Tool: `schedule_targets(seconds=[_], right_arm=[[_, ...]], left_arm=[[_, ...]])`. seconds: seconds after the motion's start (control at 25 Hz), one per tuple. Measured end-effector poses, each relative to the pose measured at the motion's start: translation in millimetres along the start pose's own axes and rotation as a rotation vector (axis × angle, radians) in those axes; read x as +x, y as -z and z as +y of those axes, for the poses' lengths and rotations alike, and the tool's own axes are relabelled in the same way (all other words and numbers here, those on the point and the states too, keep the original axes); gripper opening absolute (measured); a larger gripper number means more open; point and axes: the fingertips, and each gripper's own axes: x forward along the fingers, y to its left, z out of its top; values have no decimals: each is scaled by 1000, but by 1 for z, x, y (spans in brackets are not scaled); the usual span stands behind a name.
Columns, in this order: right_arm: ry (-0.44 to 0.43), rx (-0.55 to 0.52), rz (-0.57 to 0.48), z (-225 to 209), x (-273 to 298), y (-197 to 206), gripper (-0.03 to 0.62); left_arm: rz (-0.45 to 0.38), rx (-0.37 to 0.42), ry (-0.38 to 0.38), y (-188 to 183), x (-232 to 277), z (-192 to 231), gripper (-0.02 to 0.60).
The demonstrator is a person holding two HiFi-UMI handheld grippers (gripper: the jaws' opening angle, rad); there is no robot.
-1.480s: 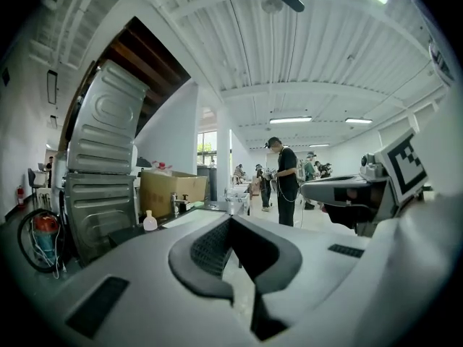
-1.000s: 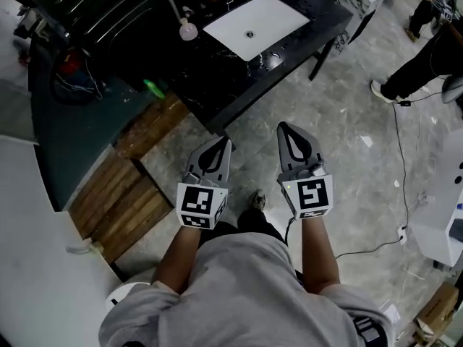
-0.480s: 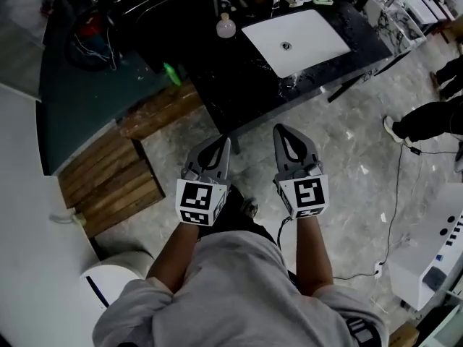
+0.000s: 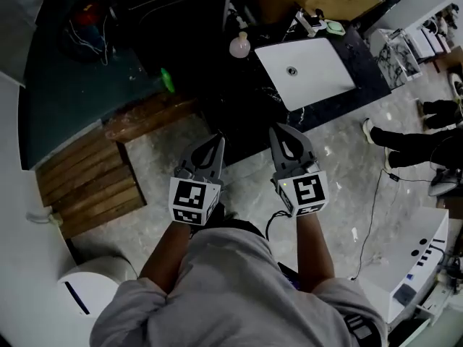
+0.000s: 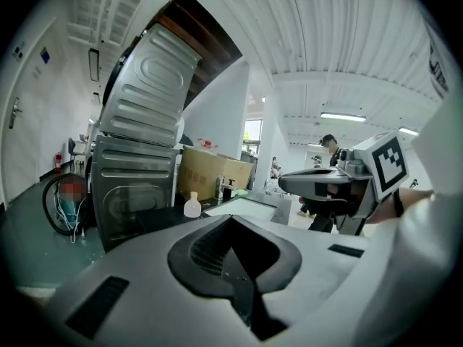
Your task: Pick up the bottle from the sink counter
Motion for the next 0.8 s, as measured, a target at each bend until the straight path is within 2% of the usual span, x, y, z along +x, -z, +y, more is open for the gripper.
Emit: schedule_targets(seconds=[0.2, 0.4, 0.56, 0.8], right_arm=[[-24, -64, 67, -2, 35, -7, 9], [-85, -88, 60, -1, 64, -21, 9], [-85, -134, 80, -19, 94, -25, 9], [-139, -120, 72, -49, 136, -24, 9]], left_arm=[[-20, -48, -23, -8, 10, 33, 12], [-51, -56, -39, -23, 13, 44, 12], [-40, -68, -50, -20, 20, 55, 12], [-36, -87, -127, -23, 54, 84, 12]])
